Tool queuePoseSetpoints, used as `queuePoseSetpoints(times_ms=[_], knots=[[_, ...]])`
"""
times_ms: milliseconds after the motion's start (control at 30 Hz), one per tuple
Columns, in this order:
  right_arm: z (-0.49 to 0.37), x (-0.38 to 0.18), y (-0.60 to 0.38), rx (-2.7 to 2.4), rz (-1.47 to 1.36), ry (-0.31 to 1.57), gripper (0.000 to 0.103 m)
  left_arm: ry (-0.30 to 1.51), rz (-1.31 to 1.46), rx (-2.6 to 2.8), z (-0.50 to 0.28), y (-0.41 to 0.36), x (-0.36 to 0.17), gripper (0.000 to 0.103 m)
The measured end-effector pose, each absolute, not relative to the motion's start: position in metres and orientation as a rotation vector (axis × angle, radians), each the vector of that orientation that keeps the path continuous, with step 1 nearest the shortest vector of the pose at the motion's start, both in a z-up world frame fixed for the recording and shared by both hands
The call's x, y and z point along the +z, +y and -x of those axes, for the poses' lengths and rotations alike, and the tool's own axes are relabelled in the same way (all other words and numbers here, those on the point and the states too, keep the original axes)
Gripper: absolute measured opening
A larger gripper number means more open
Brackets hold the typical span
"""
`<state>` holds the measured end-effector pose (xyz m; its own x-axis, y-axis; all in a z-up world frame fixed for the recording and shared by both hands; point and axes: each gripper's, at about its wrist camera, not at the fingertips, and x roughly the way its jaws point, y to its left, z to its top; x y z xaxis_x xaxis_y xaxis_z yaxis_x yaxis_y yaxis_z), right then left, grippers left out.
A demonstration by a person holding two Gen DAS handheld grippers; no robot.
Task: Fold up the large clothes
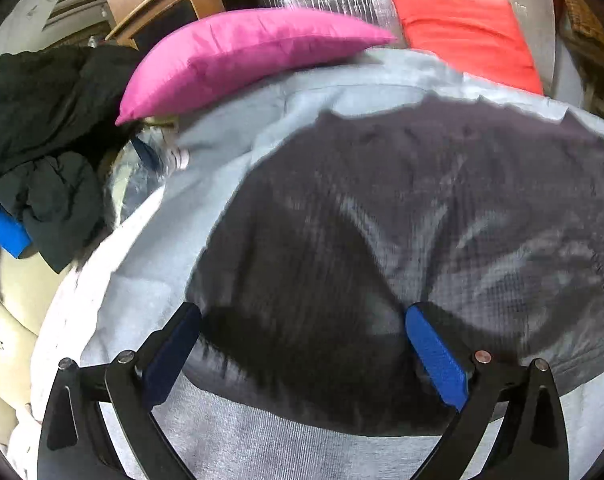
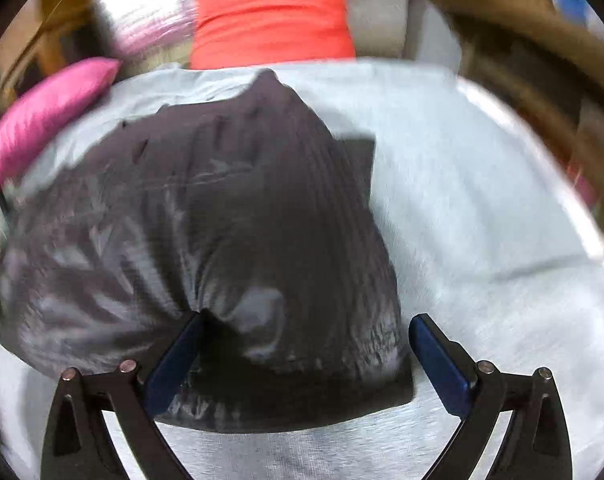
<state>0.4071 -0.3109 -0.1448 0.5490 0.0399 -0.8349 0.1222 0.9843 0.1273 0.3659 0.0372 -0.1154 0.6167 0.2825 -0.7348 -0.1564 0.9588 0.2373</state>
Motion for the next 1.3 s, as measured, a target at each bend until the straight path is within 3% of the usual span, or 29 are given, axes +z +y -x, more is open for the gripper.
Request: queuePoseSetpoints(times_ms=[267, 367, 500, 567, 700, 900, 1100, 1300], knots=[[-0.423, -0.089, -0.311, -0.019, -0.195, 0.842, 0.102, 0.774, -0.014, 0.171, -0.384, 0.025, -0.076, 0.102], [-0.453, -0.076, -0.299, 0.216, -0.357, 0.846, 0.102, 0.79, -0.046, 0.112, -0.405, 0.0, -0.076, 0.102], [-0.493, -0.095, -0.287, 0.384, -0.514, 0.932, 0.102, 0.866, -0.02, 0.107, -0.439, -0.009, -0.091, 0.102], [-0.516, -0.119, -0.305, 0.28, -0.557, 0.991, 0.102, 0.995, -0.013, 0.09, -0.459, -0.004, -0.116, 0.102], [-0.516, -0.151, -0.327, 0.23, -0.643, 1.013, 0.1, 1.005, -0.003, 0.069, -0.47, 0.002, -0.129, 0.103], [-0.517, -0.147, -0.328, 0.17, -0.611, 1.013, 0.098, 0.996, 0.028, 0.08, -0.466, 0.008, -0.118, 0.103], [-0.487, -0.095, -0.289, 0.283, -0.463, 0.908, 0.099, 0.826, 0.052, 0.091, -0.42, 0.036, -0.079, 0.103], [-0.483, -0.13, -0.271, 0.299, -0.446, 1.014, 0.099, 0.956, 0.031, 0.103, -0.423, 0.043, -0.128, 0.103]])
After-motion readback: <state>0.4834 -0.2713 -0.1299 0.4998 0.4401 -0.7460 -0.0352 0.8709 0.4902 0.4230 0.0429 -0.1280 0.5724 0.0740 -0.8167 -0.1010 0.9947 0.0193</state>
